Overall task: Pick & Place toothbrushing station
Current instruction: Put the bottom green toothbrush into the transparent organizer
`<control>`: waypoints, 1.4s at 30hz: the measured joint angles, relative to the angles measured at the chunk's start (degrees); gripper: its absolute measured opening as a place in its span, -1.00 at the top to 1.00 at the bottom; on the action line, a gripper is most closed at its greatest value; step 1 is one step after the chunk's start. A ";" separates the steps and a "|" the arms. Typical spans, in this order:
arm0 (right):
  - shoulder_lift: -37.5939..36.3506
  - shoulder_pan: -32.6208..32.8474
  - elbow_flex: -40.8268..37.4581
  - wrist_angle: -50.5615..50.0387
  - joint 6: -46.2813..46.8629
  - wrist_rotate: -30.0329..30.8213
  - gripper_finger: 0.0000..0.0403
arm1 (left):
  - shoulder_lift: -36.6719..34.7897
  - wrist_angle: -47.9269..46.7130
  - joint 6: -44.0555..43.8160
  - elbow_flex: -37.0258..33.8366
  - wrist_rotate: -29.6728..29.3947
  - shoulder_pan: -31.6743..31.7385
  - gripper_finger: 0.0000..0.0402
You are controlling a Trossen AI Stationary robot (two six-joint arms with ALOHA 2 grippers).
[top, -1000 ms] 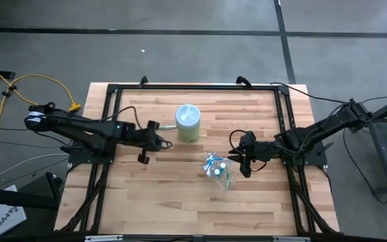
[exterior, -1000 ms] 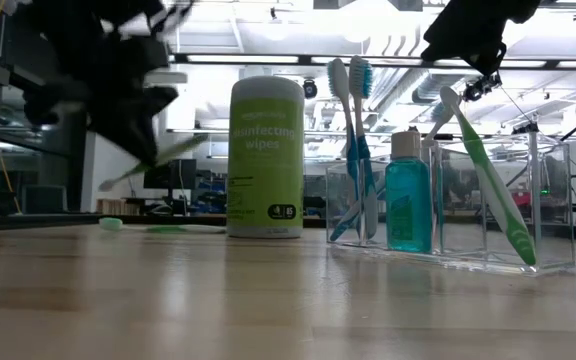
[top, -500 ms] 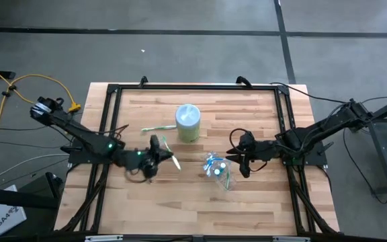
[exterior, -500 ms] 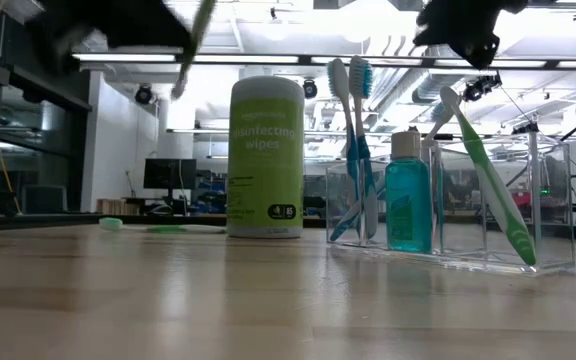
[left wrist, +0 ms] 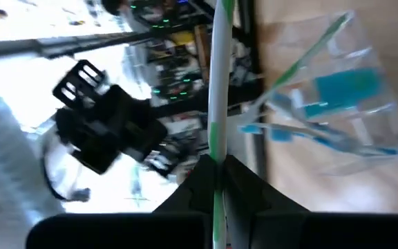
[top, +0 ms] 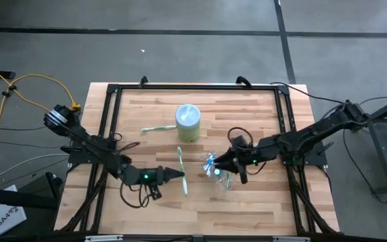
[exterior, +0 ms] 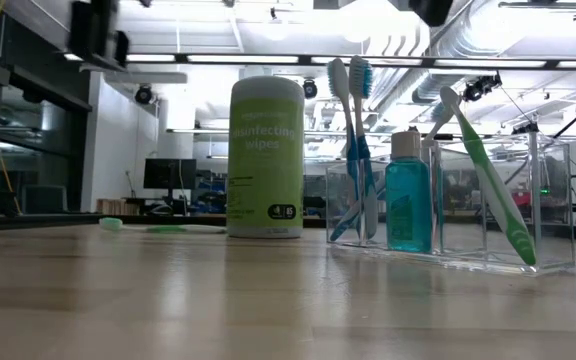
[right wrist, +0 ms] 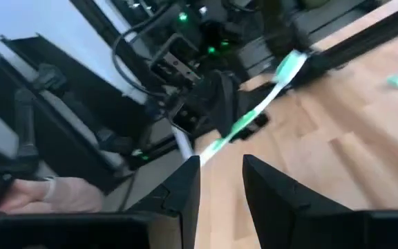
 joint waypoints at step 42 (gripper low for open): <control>15.57 -10.70 0.00 23.67 8.47 -16.56 0.50 | 7.70 16.05 15.63 2.62 23.79 9.18 0.98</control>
